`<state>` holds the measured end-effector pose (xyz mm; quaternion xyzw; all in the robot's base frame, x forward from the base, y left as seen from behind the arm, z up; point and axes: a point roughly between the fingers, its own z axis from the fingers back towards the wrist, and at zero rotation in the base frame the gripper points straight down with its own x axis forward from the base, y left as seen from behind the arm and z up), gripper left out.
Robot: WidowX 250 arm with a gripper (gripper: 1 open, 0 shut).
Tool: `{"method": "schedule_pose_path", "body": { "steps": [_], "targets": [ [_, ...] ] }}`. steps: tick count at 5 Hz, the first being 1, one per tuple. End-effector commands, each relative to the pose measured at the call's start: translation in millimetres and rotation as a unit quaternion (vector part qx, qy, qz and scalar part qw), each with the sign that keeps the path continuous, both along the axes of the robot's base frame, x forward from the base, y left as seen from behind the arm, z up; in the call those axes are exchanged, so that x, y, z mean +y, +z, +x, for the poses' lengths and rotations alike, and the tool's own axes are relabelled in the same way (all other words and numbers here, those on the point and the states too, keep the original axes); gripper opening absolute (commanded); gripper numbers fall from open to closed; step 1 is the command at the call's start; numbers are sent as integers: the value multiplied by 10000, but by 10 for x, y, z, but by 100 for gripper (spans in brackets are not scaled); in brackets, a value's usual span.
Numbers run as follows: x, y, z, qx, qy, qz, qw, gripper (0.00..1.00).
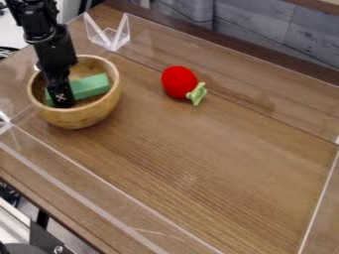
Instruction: Remove the green stick from the brown bowl and put it on the table
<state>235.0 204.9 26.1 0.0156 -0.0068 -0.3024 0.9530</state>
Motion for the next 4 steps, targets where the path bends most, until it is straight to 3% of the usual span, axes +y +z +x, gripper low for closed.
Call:
{"method": "schedule_pose_path", "body": {
  "steps": [1,3,4],
  "targets": [
    [136,7,-96,13,249,20,9997,0],
    [165,-93,98,22,76,12,10000,0],
    [137,-65,94,28,-79,11,10000,0]
  ]
}}
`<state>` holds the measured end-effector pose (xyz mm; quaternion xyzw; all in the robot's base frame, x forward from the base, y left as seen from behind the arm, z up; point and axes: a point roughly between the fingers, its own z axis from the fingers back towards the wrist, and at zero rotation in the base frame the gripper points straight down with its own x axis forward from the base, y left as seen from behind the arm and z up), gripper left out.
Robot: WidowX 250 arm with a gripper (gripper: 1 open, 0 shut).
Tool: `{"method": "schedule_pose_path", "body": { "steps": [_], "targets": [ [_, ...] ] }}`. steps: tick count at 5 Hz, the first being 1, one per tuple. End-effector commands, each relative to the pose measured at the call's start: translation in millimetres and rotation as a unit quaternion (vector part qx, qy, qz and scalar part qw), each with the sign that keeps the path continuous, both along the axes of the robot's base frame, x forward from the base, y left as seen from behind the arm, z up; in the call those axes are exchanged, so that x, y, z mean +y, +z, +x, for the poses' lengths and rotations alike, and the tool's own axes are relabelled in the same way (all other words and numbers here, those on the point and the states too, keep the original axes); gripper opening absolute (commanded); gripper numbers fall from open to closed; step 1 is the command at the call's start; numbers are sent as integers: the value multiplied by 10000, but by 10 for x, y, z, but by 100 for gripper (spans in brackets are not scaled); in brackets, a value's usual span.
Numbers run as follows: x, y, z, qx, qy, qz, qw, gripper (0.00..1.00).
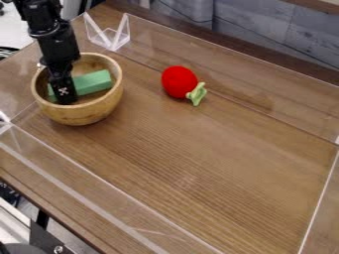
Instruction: Remove the green stick from the brown bowl and put it on the table
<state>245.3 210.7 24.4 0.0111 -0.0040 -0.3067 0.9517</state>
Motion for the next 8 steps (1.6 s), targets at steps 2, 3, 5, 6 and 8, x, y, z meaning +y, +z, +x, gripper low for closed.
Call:
{"method": "schedule_pose_path", "body": {
  "steps": [2,3,5,6,8],
  "targets": [
    [44,-54,-44,-4,-396,41,9992,0],
    [46,-86,-73,-1,-600,40,9982,0],
    [64,-117,-121,5,118,39,9999,0],
    [66,-131,-147,12,476,38,9989,0],
    [93,15,-111,27,21,38,10000,0]
  ]
}}
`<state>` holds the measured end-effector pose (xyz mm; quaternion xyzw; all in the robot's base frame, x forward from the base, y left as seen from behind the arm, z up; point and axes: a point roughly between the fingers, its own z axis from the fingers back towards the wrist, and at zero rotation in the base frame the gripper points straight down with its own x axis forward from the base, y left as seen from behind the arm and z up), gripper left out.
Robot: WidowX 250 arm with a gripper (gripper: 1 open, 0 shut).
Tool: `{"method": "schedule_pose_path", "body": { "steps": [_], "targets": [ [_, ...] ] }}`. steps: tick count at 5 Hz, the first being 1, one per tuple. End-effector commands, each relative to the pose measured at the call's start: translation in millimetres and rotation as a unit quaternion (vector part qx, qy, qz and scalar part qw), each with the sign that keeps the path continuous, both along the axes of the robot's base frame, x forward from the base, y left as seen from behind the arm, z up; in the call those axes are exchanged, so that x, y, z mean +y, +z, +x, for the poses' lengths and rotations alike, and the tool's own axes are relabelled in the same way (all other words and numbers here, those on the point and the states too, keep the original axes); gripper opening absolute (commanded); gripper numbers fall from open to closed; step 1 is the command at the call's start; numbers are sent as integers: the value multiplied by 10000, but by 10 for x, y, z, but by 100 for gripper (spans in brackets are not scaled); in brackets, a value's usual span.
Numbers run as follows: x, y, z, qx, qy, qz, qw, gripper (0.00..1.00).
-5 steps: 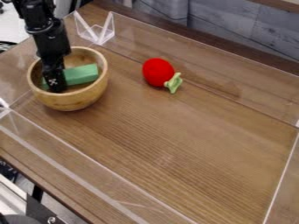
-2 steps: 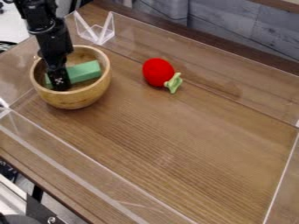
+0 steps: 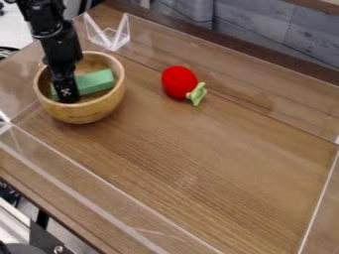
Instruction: Remove the green stick from the brown bowl and put it on the table
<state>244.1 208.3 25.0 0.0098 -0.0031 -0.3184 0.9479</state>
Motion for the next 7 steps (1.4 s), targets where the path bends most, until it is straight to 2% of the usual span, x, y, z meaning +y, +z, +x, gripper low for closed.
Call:
{"method": "schedule_pose_path", "body": {
  "steps": [1,2,4,6,7],
  "targets": [
    [65,-5,-157,21,304,45,9995,0],
    [14,-16,-216,27,464,42,9989,0],
    [-69,-61,-266,39,282,36,9996,0],
    [28,118,-379,41,200,26,9998,0],
    [35,145,-423,26,382,4,9993,0]
  ]
}}
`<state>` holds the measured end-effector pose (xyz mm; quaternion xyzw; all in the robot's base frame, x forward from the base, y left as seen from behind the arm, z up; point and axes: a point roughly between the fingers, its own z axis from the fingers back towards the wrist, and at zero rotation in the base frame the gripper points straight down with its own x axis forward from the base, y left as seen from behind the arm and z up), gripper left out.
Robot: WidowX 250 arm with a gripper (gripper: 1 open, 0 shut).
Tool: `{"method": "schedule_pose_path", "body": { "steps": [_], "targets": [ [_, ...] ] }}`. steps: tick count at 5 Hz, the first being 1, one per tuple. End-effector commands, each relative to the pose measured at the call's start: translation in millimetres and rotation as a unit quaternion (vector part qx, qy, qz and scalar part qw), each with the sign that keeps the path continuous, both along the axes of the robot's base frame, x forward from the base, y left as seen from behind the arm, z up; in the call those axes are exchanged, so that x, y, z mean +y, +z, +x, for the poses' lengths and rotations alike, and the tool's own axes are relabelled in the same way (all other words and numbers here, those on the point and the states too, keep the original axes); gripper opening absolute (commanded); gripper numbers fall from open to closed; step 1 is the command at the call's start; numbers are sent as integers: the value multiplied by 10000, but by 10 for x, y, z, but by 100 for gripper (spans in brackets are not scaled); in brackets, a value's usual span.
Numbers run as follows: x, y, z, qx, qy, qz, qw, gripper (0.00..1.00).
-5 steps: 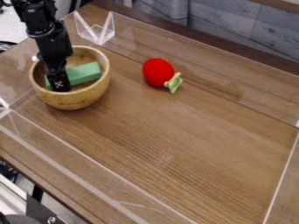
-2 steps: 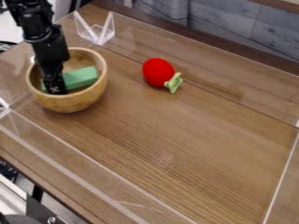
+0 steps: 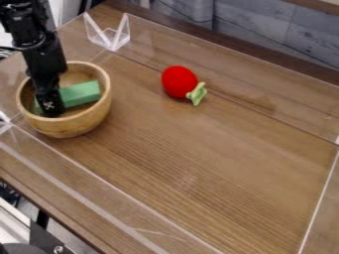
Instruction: Remove the green stick from the brown bowl and put it on the table
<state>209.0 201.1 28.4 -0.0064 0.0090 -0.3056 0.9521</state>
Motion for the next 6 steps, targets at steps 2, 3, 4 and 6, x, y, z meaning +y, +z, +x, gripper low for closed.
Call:
{"method": "schedule_pose_path", "body": {
  "steps": [2,3,4,6],
  "targets": [
    [149,74,-164,-146,748,109,9970,0],
    [184,12,-214,-147,1068,112,9941,0],
    [200,-17,-180,-147,1336,113,9909,0],
    [204,-28,-113,-155,1673,103,9857,0]
  ]
}}
